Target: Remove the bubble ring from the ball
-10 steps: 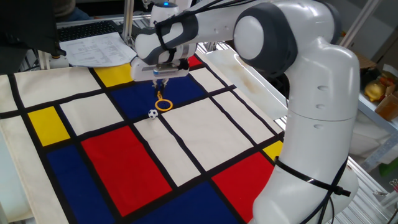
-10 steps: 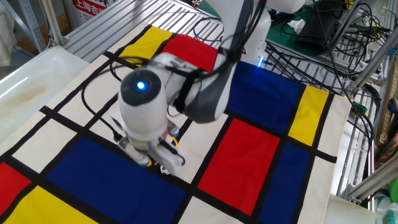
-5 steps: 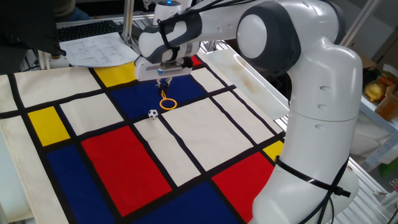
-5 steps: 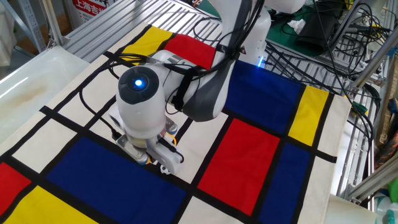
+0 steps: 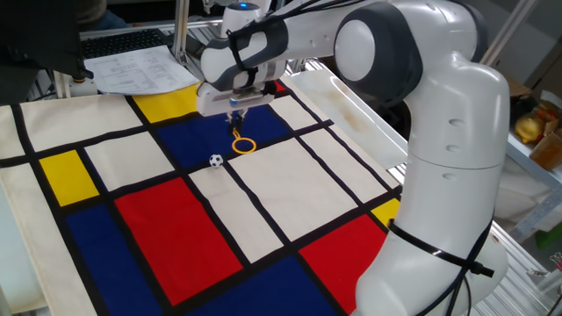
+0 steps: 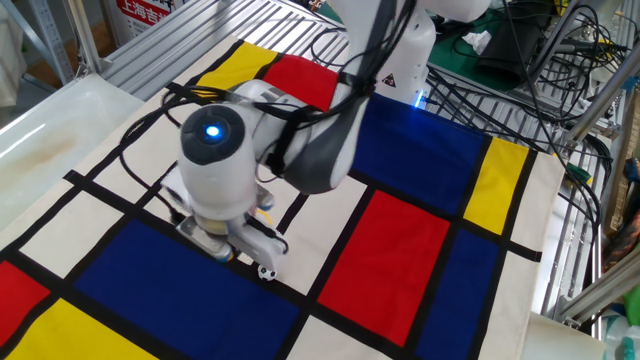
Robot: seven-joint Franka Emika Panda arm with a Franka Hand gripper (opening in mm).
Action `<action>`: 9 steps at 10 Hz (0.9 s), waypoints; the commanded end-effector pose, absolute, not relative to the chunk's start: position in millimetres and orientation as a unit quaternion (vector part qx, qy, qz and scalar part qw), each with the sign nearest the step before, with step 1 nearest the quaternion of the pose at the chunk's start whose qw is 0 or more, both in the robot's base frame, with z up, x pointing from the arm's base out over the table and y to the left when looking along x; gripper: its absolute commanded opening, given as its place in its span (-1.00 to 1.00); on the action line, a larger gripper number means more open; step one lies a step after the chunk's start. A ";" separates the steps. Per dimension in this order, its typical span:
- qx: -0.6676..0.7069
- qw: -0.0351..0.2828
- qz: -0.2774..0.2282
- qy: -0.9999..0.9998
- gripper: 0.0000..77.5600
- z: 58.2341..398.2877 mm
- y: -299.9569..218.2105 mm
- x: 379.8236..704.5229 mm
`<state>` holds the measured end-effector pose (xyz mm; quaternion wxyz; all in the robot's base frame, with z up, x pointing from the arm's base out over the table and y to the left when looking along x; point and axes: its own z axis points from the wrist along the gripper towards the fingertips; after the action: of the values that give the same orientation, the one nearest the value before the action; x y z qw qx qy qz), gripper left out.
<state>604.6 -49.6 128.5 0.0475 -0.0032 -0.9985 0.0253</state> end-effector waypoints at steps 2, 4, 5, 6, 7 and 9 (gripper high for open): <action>0.039 0.041 0.029 -0.998 -0.97 118.6 -67.7 614.3; 0.036 0.038 0.028 -0.998 -0.97 115.1 -65.7 616.3; 0.036 0.037 0.028 -0.998 -0.97 113.7 -65.1 616.9; 0.032 0.034 0.027 -0.999 -0.97 107.1 -63.2 618.3; 0.028 0.032 0.027 -0.999 -0.97 101.7 -61.1 618.3; 0.019 0.026 0.027 -0.999 -0.97 91.7 -56.5 616.7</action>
<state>612.8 -58.4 97.8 0.0356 0.0206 -0.9988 0.0260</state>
